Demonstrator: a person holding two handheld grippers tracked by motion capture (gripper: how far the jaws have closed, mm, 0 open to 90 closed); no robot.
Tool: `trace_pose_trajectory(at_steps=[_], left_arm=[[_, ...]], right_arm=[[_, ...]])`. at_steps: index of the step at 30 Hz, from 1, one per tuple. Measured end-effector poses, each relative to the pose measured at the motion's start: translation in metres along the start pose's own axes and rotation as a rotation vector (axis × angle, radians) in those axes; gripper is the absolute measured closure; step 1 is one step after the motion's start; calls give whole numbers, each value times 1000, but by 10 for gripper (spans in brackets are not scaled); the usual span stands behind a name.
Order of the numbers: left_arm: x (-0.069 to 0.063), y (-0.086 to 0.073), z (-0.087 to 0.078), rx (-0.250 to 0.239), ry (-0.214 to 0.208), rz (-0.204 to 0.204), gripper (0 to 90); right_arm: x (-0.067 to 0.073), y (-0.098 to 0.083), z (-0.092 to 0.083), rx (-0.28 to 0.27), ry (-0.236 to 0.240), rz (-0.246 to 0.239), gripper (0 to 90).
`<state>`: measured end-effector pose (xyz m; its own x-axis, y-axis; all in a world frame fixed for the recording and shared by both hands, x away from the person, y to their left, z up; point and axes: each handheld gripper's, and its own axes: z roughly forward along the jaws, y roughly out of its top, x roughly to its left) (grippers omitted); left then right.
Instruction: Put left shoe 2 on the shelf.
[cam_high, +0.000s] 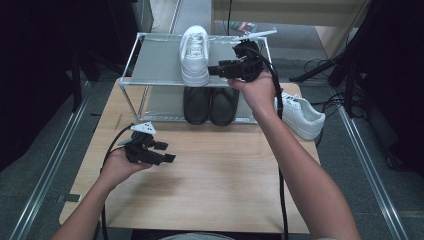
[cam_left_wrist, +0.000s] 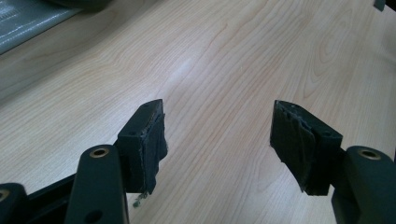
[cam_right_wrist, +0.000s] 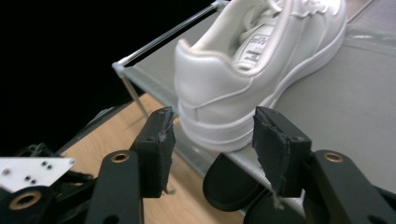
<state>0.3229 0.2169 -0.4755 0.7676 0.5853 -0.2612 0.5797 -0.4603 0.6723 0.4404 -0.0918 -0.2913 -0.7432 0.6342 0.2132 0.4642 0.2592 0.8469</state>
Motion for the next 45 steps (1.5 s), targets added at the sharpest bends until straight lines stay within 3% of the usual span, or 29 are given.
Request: trace_pose_trajectory(at_steps=[6,10,15,34,41,45], left_arm=[[0,1,0,-6,3,3,365],[0,2,1,0,7,7,365],[-1,2,1,-4,10,12,365],[-1,2,1,-4,6,4,365],[0,1,0,0,7,6,365],[0,1,1,3,5,0,365]], right_arm=[[7,-20,-6,6,32,-27,489],[12,-33,-9,34,26,-67,483],[14,-54,-12,39,41,-78,461],[7,-128,-15,80,114,-68,467],[1,-151,-13,90,121,-48,468],[-4,-167,-12,101,104,-61,471]])
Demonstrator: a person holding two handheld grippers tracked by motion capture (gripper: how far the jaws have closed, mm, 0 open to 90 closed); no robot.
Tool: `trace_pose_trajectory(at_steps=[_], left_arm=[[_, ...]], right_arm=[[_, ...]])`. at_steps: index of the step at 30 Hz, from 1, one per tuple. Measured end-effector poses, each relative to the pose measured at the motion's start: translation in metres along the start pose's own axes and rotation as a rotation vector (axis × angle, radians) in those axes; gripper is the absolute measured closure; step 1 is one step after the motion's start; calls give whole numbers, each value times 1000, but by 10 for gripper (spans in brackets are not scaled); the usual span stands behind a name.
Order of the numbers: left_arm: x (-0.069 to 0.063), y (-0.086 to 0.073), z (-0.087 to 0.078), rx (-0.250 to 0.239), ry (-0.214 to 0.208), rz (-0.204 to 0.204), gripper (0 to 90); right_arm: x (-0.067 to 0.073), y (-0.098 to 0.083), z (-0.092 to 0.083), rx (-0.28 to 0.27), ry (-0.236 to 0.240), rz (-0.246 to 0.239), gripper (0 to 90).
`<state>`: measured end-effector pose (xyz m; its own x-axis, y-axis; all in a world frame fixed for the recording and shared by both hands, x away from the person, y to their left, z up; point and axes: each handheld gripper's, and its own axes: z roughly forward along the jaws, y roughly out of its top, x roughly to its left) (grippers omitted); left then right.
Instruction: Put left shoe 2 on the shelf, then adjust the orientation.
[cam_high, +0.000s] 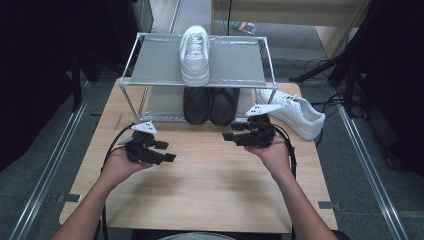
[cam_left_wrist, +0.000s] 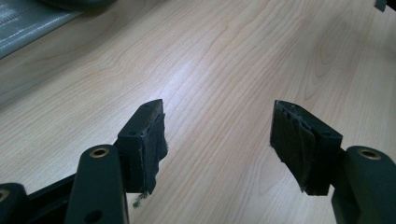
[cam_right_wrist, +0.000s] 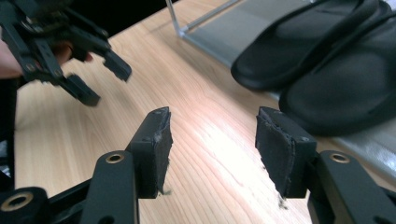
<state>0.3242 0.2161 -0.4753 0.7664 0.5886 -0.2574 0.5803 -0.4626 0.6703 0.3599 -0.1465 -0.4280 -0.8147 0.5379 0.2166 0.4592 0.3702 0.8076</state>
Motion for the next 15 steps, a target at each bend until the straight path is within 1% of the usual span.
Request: trace_pose_trajectory(at_steps=[1,3,7,8,11,12,14,15], left_arm=[[0,0,0,2,-1,2,365],[-1,0,0,2,0,6,365],[-3,0,0,7,-5,15,365],[-3,0,0,8,-1,19,365],[-4,1,0,4,-7,18,365],[-4,1,-1,4,-8,20,365],[-3,0,-1,5,-3,20,365],[-3,0,-2,1,-4,14,365]], right_arm=[[0,0,0,0,0,0,471],[-1,-5,-1,1,15,17,468],[-2,-11,-5,2,7,15,466],[-3,-13,-6,3,0,15,465],[-9,-20,-11,16,-30,16,465],[-9,-20,-11,16,-30,16,465],[-13,-24,-13,36,-55,11,465],[-13,-24,-13,36,-55,11,465]])
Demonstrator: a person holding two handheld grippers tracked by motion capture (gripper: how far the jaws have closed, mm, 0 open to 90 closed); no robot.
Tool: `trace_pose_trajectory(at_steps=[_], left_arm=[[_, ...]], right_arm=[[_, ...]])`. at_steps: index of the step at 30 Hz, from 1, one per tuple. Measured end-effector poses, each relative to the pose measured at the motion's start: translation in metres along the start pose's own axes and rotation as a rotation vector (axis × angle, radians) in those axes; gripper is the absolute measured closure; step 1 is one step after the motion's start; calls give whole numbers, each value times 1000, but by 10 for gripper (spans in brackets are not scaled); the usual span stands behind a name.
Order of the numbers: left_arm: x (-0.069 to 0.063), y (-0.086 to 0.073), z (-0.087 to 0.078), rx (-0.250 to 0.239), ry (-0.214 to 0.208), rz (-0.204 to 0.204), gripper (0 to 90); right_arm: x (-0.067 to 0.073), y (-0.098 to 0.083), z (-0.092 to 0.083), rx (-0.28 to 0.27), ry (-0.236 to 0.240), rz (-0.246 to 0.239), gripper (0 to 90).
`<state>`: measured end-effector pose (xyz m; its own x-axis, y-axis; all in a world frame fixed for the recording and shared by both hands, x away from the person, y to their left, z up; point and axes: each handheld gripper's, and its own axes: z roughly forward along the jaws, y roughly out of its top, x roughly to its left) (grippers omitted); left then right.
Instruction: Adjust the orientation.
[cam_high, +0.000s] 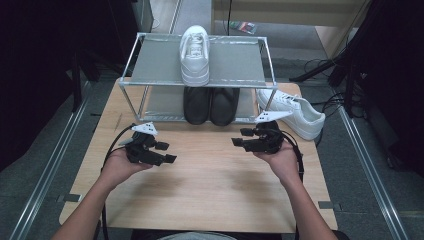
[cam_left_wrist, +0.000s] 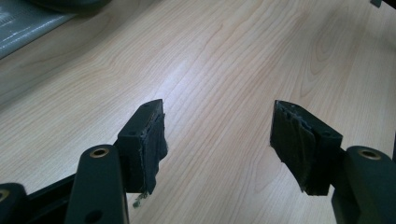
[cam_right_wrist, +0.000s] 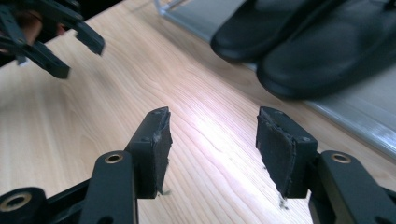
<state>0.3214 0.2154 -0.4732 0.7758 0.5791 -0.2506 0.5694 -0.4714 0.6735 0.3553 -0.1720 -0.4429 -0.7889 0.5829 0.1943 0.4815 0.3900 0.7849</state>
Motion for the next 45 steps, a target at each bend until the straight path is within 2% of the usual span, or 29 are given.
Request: trace_pose_trajectory(at_steps=[6,11,18,19,22,27,28,34,35,38,40,42,45], left_arm=[[2,-1,-2,-2,6,-3,365],[1,-1,-2,1,6,-2,365],[2,-2,-2,-1,7,-3,365],[2,-3,-3,-1,8,-4,365],[1,-3,-3,-1,11,-4,365],[-1,-5,-3,7,15,-1,365],[-1,-5,-3,6,17,-5,365],[-3,-8,-5,8,22,-3,365],[-3,-9,-5,9,23,-5,365],[-3,-11,-7,6,24,-11,365],[-3,-12,-7,4,22,-16,365],[-4,-13,-6,6,19,-19,365],[-7,-15,-6,10,21,-17,366]], right_arm=[[-11,-5,-6,28,-59,-16,463],[-21,-9,-12,17,-65,17,463],[-36,-15,-23,9,-99,48,472],[-41,-16,-28,-5,-114,65,478],[-45,-17,-33,-23,-136,70,480],[-60,-19,-46,-23,-208,73,489],[-60,-19,-46,-23,-208,73,489],[-79,-24,-50,-41,-268,162,504],[-85,-25,-51,-45,-290,172,510],[-90,-25,-52,-49,-311,179,514],[-98,-24,-54,-34,-326,192,514],[-101,-23,-55,-29,-338,195,514],[-110,-20,-60,-55,-368,231,516]])
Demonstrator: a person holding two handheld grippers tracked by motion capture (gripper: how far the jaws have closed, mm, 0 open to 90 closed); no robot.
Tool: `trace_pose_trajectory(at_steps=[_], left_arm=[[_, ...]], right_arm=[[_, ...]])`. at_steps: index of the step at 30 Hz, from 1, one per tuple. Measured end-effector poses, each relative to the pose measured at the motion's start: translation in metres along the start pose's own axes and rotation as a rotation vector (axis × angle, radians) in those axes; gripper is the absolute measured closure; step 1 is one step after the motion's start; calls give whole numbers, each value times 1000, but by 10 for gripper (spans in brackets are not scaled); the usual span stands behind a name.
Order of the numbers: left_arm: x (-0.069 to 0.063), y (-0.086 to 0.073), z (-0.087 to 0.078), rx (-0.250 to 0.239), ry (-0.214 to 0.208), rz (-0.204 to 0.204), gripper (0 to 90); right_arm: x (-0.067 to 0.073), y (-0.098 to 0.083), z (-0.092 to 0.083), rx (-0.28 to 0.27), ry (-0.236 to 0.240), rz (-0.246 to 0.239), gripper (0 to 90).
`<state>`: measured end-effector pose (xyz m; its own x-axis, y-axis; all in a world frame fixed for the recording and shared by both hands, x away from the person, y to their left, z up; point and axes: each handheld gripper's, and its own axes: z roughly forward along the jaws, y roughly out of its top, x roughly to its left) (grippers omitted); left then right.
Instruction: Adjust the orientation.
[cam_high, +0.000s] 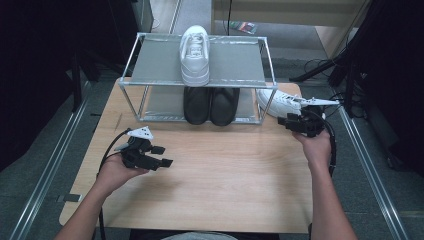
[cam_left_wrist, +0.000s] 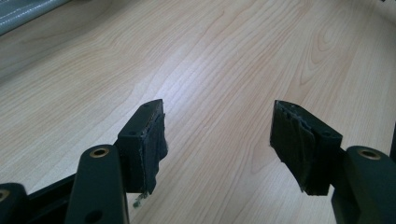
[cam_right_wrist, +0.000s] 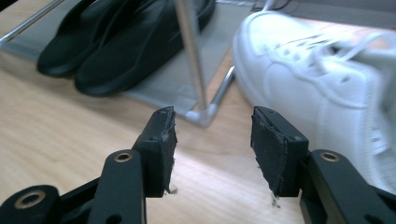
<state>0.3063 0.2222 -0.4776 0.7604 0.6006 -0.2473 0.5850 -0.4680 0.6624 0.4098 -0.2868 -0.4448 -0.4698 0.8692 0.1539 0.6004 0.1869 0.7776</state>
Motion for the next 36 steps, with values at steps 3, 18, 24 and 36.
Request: trace_pose_trajectory(at_steps=[3,18,24,36], left_arm=[[-1,-1,0,2,-1,0,366],[-7,1,3,-2,-30,9,366],[-9,1,5,-2,-35,18,366],[-9,0,3,-4,-27,12,366]], right_arm=[[-5,3,1,3,-20,1,516],[-43,34,5,-7,-98,63,520],[-59,36,14,-2,-128,106,524],[-60,13,49,58,-122,158,566]])
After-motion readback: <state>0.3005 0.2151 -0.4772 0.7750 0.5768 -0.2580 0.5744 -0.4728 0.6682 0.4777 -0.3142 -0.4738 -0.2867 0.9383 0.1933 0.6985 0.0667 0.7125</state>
